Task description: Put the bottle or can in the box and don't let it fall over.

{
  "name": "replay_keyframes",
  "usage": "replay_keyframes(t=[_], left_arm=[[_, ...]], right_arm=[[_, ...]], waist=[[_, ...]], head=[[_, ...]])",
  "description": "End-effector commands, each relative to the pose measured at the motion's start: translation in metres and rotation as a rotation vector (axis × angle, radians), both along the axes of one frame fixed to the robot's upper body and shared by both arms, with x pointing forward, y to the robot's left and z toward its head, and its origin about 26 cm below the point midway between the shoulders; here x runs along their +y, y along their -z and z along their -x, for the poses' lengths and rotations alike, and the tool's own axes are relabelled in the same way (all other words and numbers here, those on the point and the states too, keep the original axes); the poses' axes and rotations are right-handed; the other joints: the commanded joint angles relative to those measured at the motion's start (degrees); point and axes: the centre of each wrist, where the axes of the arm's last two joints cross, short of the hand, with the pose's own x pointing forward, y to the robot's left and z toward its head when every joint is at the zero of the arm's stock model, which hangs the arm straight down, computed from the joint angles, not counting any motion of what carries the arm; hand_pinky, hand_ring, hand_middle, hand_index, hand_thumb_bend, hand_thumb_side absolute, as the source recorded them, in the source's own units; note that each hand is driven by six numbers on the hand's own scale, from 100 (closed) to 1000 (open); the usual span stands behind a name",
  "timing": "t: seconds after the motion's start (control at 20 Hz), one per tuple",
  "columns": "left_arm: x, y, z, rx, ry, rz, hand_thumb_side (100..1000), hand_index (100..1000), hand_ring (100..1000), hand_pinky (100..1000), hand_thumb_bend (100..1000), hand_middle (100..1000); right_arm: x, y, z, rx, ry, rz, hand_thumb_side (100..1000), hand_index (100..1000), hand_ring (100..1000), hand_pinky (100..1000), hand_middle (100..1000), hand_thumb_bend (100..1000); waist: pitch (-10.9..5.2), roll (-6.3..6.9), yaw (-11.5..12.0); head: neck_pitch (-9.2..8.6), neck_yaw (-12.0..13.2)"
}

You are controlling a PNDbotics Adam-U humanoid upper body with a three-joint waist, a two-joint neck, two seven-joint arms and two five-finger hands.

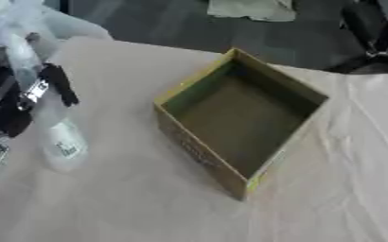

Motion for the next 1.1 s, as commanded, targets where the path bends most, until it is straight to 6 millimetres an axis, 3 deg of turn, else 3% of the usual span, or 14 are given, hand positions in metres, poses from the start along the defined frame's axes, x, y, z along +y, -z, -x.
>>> replay_keyframes(t=[0.05, 0.45, 0.7, 0.75, 0.8, 1.1], left_arm=[[0.001, -0.023, 0.008, -0.046, 0.011, -0.016, 568, 172, 282, 491, 100, 387], [-0.023, -0.048, 0.019, -0.089, 0.114, 0.002, 568, 172, 284, 498, 100, 382], [-0.045, -0.069, 0.025, -0.116, 0.201, 0.020, 567, 173, 282, 496, 100, 377], [-0.049, -0.073, 0.025, -0.121, 0.222, 0.027, 567, 172, 282, 497, 100, 374], [-0.053, -0.076, 0.026, -0.124, 0.241, 0.033, 567, 173, 282, 497, 100, 375], [-0.075, -0.092, 0.023, -0.142, 0.325, 0.057, 566, 173, 279, 496, 100, 367]], right_arm=[[-0.006, -0.006, 0.002, -0.010, 0.001, 0.021, 575, 918, 1000, 949, 1000, 100], [-0.011, -0.006, 0.004, -0.011, 0.001, 0.026, 570, 918, 1000, 949, 1000, 100], [-0.015, -0.008, 0.006, -0.011, -0.001, 0.037, 569, 919, 1000, 949, 1000, 100], [-0.016, -0.008, 0.007, -0.011, -0.001, 0.039, 607, 919, 1000, 948, 1000, 100], [-0.017, -0.009, 0.007, -0.011, -0.001, 0.040, 569, 919, 1000, 948, 1000, 100], [-0.022, -0.011, 0.009, -0.010, -0.007, 0.047, 570, 919, 1000, 949, 1000, 100]], waist=[[-1.60, 0.59, 0.1], [-2.45, 1.40, -0.2], [-3.33, 2.44, -0.6], [-3.51, 2.68, -0.8], [-3.67, 2.92, -1.0], [-4.67, 4.33, -2.7]], head=[[-0.04, -0.2], [0.87, -1.3], [1.67, -2.2], [1.78, -2.3], [1.93, -2.5], [3.24, -3.6]])
